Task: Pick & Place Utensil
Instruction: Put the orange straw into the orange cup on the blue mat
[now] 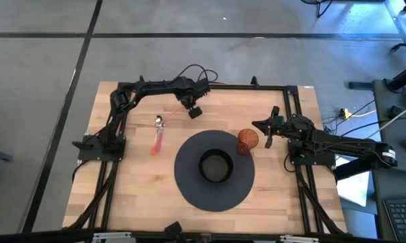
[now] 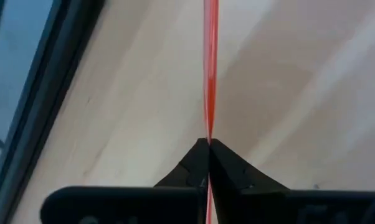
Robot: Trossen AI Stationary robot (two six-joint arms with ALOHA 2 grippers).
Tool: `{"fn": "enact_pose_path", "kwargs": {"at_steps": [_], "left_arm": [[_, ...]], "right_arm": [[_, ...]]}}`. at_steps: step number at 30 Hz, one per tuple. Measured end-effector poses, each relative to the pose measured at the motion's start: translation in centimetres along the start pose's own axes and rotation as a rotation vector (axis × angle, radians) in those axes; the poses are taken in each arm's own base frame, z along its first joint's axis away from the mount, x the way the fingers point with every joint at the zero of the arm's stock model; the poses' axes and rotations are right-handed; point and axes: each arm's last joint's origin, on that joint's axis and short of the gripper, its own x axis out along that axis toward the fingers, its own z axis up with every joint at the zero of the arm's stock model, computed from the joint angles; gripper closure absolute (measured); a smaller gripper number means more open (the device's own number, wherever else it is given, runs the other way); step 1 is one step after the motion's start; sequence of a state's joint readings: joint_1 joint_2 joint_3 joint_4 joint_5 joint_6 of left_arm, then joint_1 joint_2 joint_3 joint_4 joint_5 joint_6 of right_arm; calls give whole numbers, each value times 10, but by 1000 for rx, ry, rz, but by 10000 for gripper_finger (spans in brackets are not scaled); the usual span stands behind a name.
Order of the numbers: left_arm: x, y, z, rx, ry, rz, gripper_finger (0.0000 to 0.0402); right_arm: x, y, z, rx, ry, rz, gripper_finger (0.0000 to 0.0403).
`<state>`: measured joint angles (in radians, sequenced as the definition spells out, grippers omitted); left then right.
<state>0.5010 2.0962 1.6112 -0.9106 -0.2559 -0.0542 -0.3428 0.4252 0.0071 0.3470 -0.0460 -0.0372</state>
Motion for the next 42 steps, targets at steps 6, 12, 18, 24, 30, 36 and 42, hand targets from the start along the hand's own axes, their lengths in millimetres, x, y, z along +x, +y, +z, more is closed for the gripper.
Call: {"fn": "enact_pose_path", "kwargs": {"at_steps": [6,12,18,24,30,36,42], "left_arm": [[-39,-27,-4,112,-95,70,399],[-87,-56,-10,170,-236,134,399],[-131,-80,-17,207,-383,184,399],[-153,-110,-20,297,-529,153,399],[-169,-133,-17,375,-691,134,399],[-183,-146,-12,441,-842,148,399],[-195,-149,-5,423,-967,157,400]], "right_arm": [[0,1,0,-12,4,23,388],[0,3,-1,-50,2,87,388],[0,2,4,-58,-51,78,388],[-1,2,12,-60,-127,72,388],[-2,3,19,-67,-199,107,388],[-5,4,30,-116,-331,141,376],[-6,3,57,-122,-418,142,315]]}}
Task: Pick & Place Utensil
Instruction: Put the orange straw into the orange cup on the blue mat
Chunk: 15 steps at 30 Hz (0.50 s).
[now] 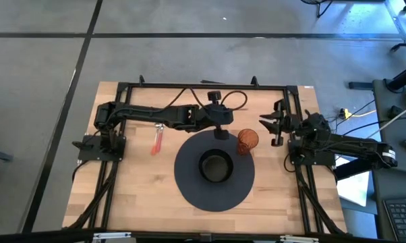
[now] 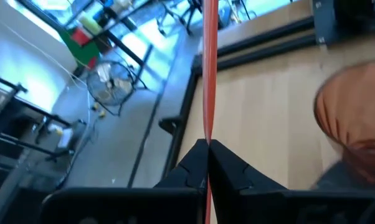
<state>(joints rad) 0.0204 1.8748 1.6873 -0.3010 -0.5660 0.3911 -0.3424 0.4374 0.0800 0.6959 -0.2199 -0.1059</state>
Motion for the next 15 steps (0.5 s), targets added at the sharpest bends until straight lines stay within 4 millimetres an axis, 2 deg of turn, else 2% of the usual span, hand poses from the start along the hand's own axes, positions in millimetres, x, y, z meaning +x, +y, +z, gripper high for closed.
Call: {"fn": "enact_pose_path", "kwargs": {"at_steps": [8,15], "left_arm": [[-1,1,8,29,-80,0,400],[-12,-13,17,91,-134,-19,400]], "right_arm": [[30,-8,30,-9,-22,81,229],[51,-11,31,13,23,136,180]]}}
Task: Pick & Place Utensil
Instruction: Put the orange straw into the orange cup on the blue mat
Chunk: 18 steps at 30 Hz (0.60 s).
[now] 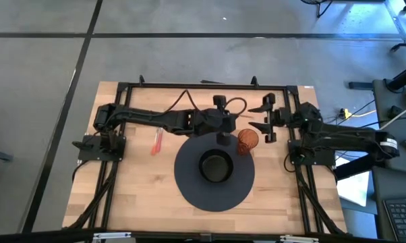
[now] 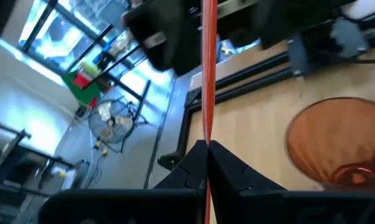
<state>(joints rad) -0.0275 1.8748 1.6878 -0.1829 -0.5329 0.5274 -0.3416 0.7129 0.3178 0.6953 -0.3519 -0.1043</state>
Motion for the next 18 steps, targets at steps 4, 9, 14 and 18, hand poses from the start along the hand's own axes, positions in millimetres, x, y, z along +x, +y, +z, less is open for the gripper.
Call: {"fn": "enact_pose_path", "kwargs": {"at_steps": [4,9,14,18], "left_arm": [[-4,-6,4,8,-13,-15,399],[-7,-10,6,12,-17,-18,399],[-6,-9,6,9,-16,-16,399],[-6,-9,5,8,-15,-15,399]], "right_arm": [[7,-2,1,14,-27,17,165],[12,-3,-1,24,-56,47,169],[15,-3,-3,23,-66,66,192],[16,-3,-6,25,-56,67,228]]}}
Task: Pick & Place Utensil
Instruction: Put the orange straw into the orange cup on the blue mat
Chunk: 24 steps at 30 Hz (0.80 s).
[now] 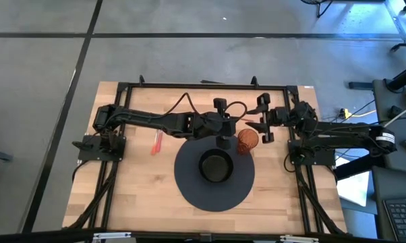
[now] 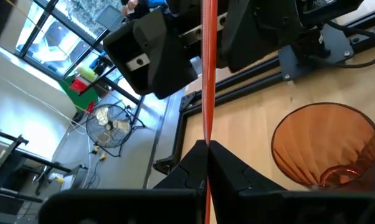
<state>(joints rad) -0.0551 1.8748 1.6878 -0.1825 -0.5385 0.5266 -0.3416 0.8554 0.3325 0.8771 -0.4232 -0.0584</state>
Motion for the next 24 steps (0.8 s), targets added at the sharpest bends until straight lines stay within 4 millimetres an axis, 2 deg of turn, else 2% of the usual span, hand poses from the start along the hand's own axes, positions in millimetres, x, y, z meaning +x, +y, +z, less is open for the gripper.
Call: {"fn": "enact_pose_path", "kwargs": {"at_steps": [11,24], "left_arm": [[1,0,-1,-15,1,-3,400],[-3,-6,0,2,25,5,390]], "right_arm": [[0,2,0,-22,-7,66,393],[0,2,0,-11,-2,67,400]]}}
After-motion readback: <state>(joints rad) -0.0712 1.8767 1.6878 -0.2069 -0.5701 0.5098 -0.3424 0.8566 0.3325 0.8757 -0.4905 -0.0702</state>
